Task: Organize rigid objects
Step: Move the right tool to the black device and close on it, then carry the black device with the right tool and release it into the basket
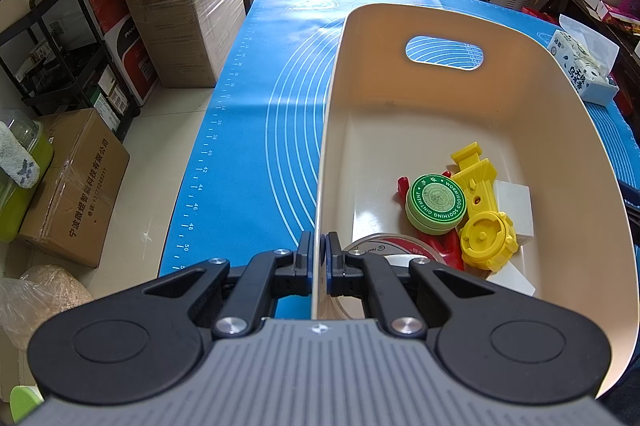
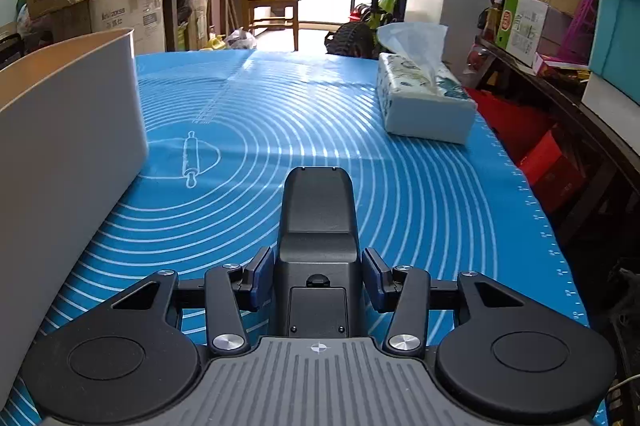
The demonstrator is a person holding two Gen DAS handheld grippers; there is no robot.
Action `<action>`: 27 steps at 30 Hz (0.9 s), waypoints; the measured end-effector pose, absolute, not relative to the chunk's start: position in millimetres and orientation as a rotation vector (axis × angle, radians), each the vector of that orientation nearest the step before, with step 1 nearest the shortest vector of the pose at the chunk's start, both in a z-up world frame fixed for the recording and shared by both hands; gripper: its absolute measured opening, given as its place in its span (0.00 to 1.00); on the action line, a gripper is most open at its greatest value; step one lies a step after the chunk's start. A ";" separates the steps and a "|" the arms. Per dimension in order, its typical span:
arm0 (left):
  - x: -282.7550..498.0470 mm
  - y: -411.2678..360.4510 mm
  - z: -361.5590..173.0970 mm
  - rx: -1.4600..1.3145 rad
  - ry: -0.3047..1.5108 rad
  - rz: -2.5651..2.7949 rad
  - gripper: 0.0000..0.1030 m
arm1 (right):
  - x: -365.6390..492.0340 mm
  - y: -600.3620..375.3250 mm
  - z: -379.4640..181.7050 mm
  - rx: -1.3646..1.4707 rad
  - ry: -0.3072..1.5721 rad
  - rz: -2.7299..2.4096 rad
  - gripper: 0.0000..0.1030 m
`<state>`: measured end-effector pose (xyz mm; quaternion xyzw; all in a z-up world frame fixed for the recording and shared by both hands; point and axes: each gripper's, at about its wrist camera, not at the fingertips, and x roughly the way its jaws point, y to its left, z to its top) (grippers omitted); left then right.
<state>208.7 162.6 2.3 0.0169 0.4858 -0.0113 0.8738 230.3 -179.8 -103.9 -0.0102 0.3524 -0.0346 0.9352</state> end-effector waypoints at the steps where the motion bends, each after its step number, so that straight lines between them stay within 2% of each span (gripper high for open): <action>1: 208.5 162.7 2.2 0.036 1.015 -0.023 0.07 | 229.6 -180.6 -101.8 -0.020 0.713 -0.073 0.52; 14: 208.5 162.6 2.1 0.035 1.014 -0.023 0.07 | 221.4 -175.2 -49.1 -0.009 0.608 -0.008 0.52; 27: 208.5 162.5 2.3 0.034 1.014 -0.023 0.07 | 218.6 -115.3 31.3 -0.033 0.518 0.195 0.52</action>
